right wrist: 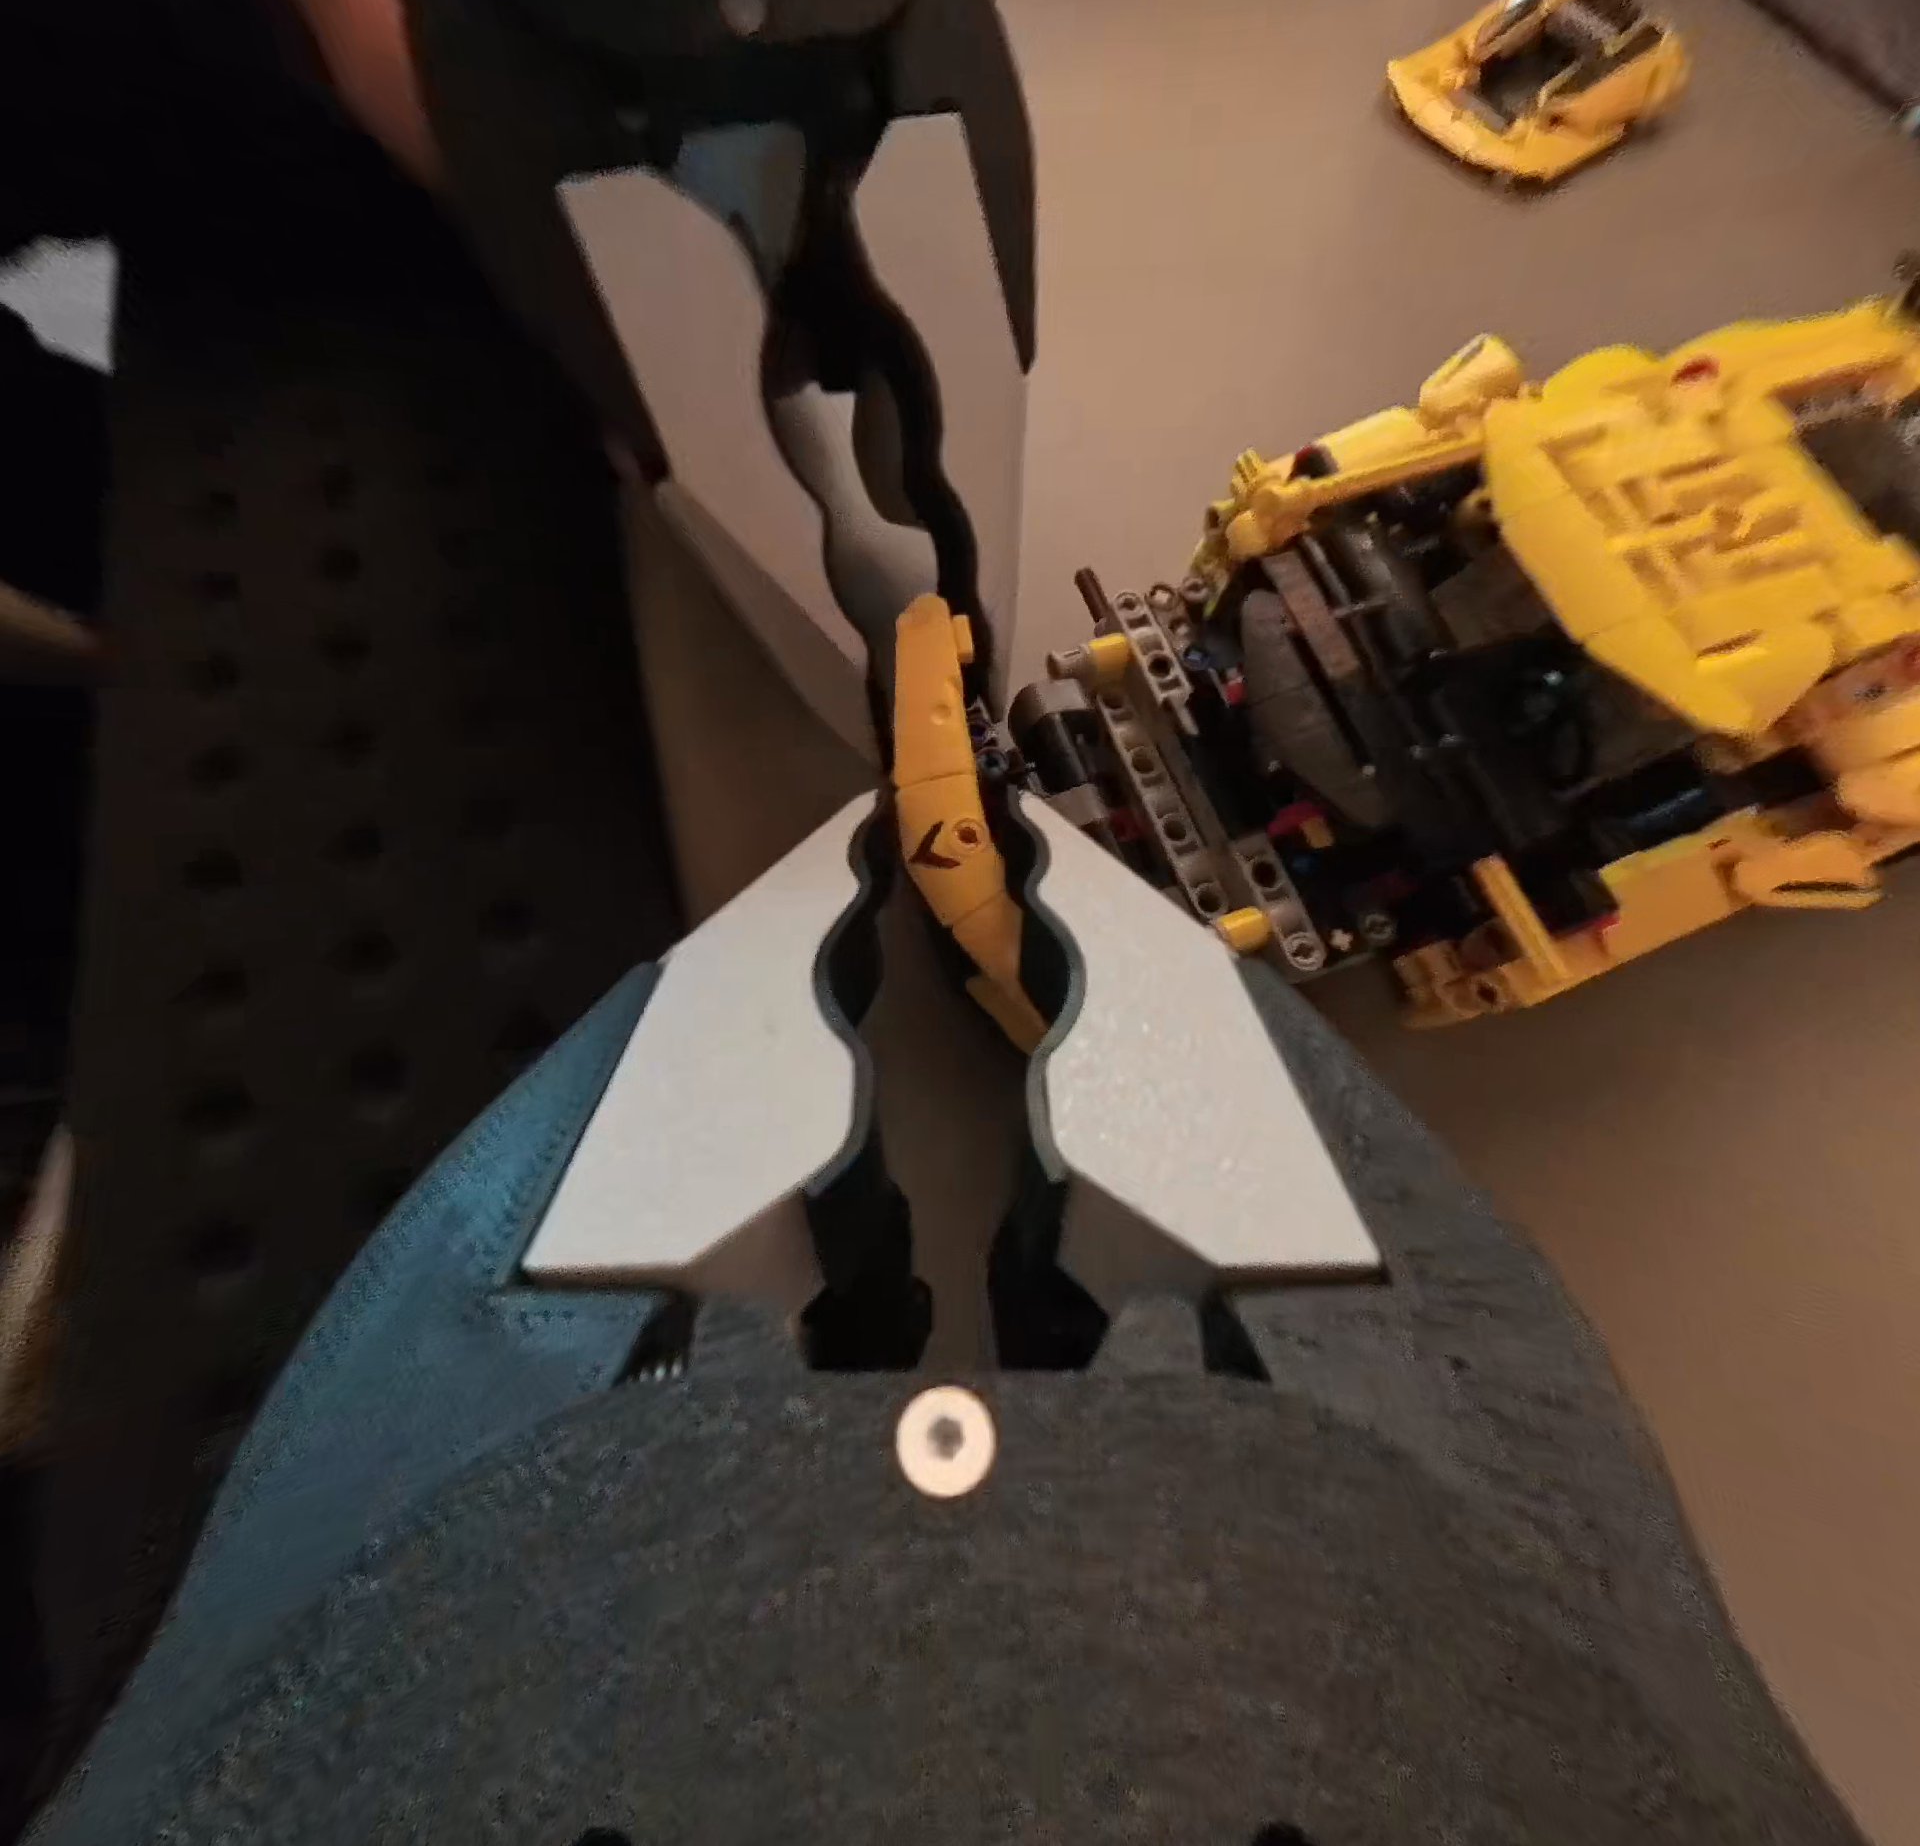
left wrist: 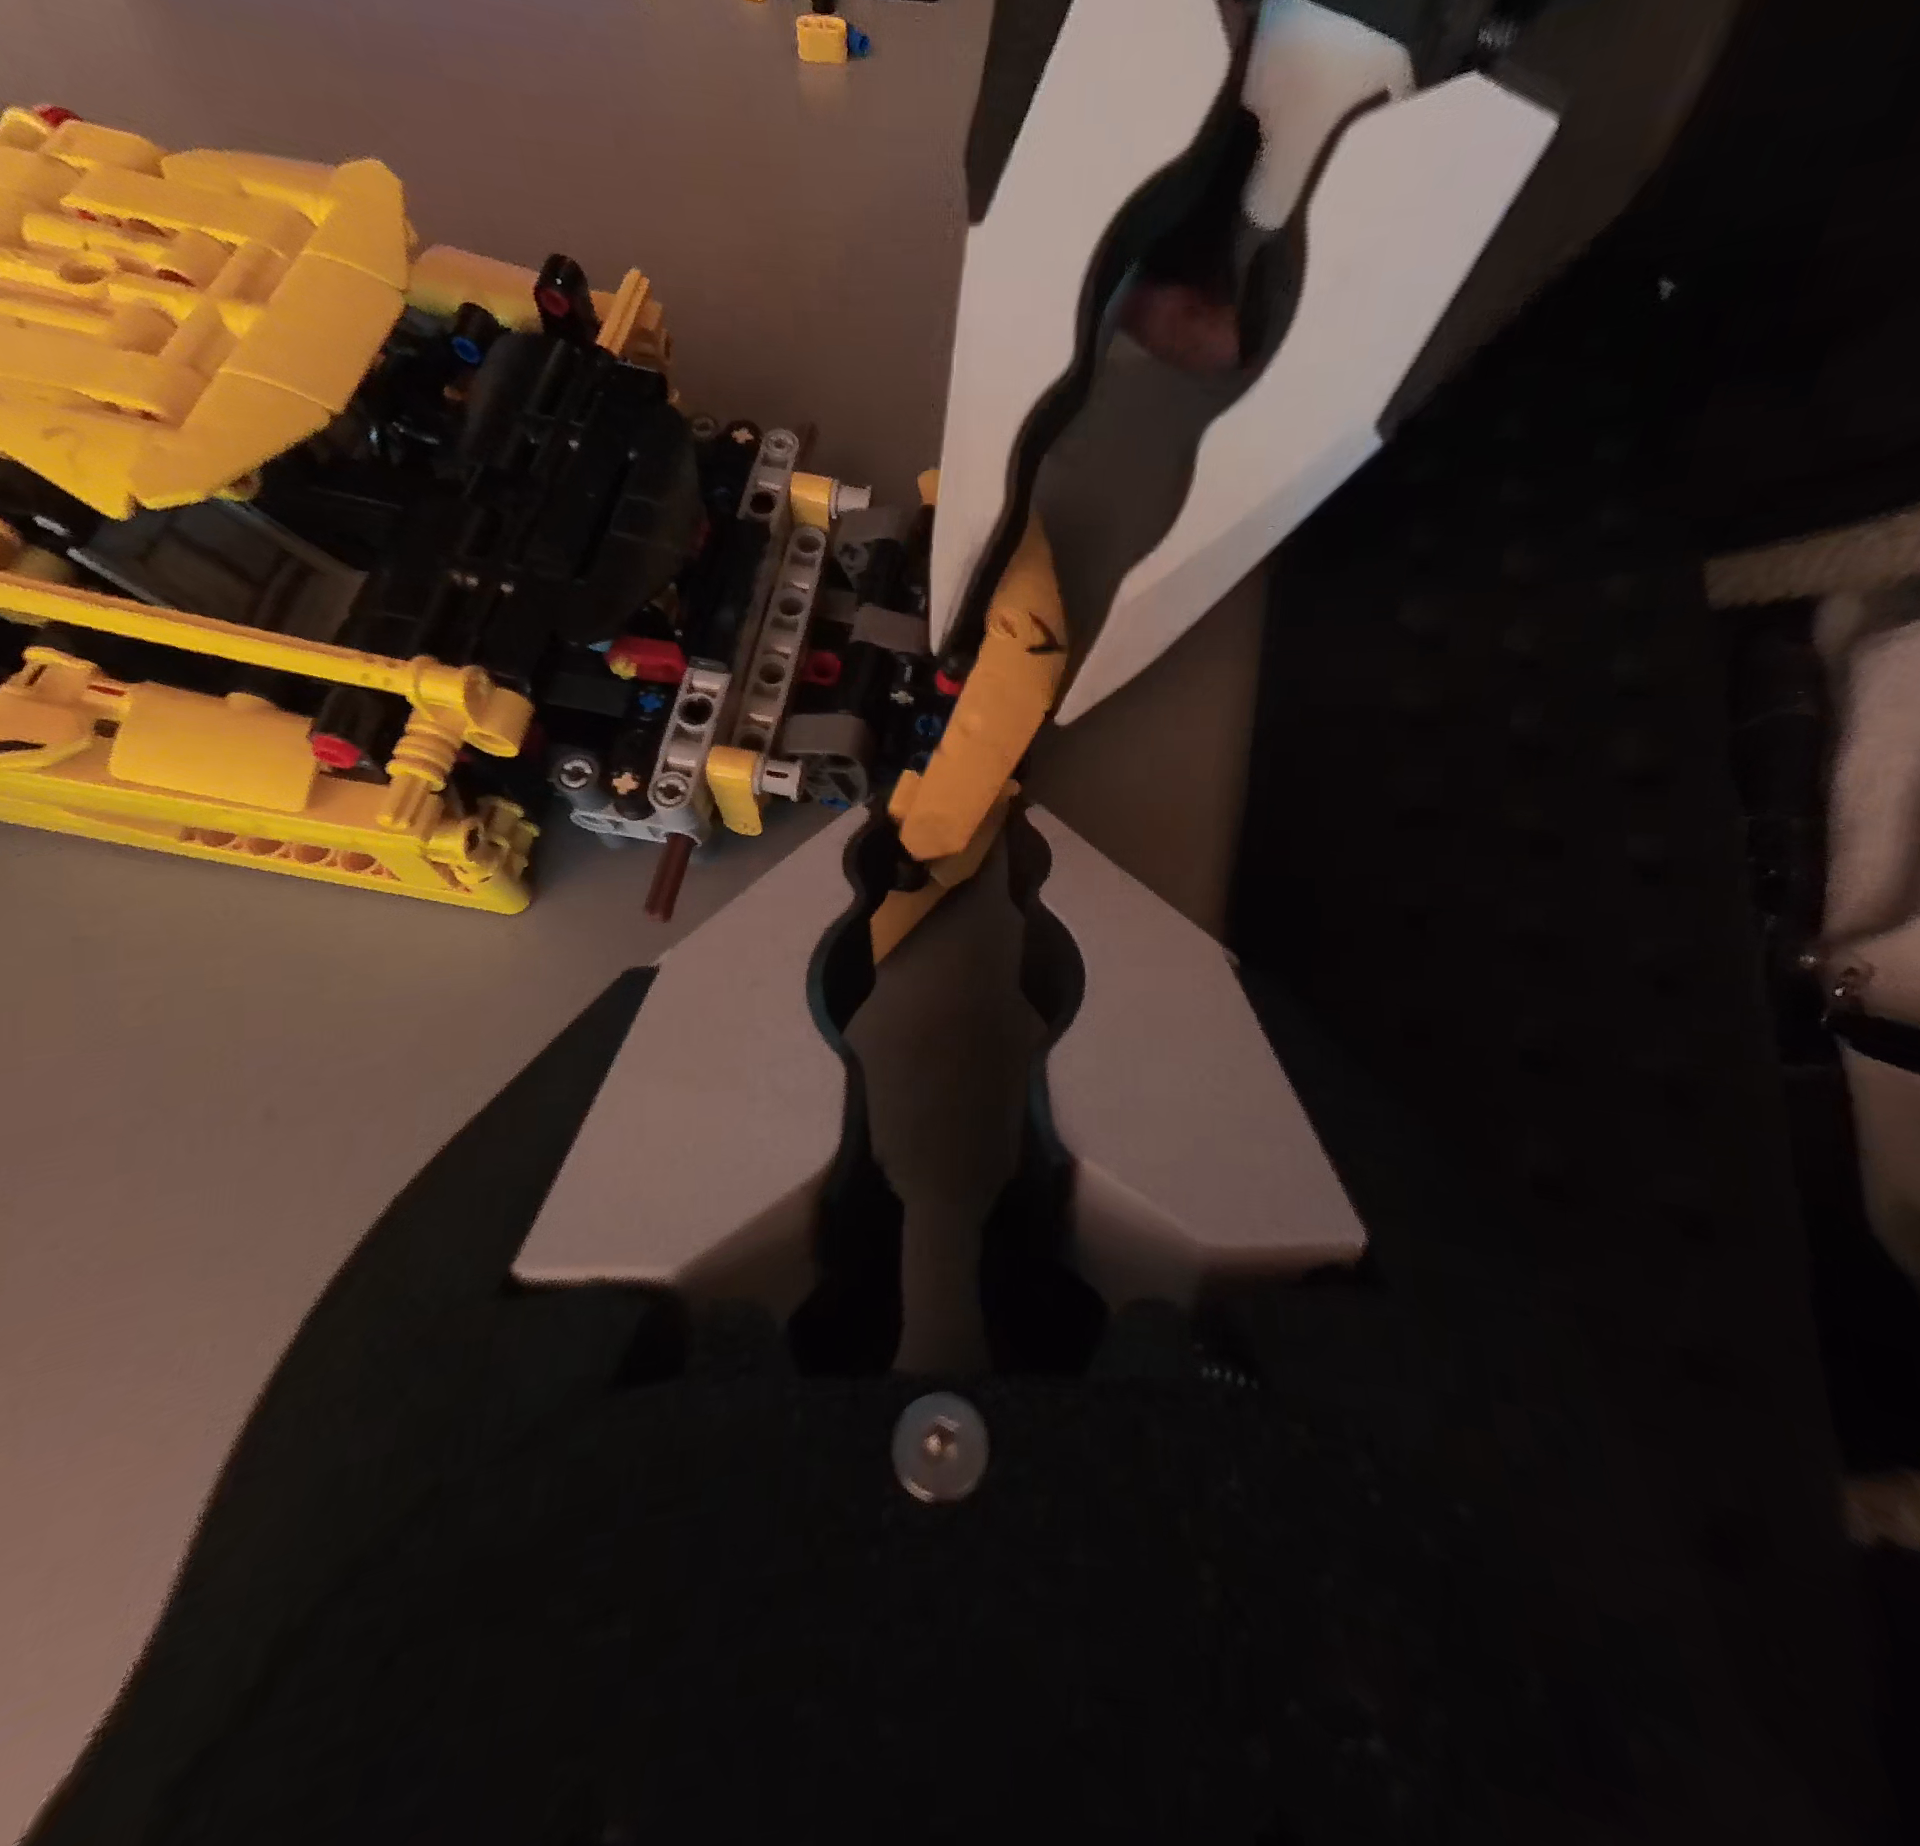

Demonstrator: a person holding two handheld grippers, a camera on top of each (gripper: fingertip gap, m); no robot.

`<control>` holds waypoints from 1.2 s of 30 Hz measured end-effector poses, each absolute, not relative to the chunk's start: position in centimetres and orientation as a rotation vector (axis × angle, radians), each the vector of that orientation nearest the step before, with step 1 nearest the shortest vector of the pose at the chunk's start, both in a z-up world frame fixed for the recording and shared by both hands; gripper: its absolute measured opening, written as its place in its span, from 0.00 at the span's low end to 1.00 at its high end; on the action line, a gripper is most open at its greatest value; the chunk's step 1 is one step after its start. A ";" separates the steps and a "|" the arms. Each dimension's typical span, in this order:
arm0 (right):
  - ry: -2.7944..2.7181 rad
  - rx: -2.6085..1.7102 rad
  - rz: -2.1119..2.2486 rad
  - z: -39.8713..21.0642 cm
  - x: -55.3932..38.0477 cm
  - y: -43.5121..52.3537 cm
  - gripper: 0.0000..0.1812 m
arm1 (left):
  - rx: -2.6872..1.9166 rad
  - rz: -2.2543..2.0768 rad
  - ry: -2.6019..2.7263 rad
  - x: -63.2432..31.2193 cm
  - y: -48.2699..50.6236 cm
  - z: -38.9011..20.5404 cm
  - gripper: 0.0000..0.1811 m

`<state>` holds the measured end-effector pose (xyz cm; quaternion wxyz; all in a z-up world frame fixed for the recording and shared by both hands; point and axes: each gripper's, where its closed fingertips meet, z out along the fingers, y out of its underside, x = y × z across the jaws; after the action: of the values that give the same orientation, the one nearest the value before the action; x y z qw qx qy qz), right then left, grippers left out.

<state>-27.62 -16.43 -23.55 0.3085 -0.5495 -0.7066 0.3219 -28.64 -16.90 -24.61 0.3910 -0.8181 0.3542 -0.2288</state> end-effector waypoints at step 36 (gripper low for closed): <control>-1.830 -1.553 1.130 -23.0 -24.8 -14.7 0.14 | -2.047 -0.537 0.953 -28.6 -17.4 -24.6 0.12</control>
<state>-24.79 -14.65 -22.99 0.2422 -0.5680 -0.6694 0.4132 -28.58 -17.40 -24.57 0.3989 -0.8088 0.3764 -0.2122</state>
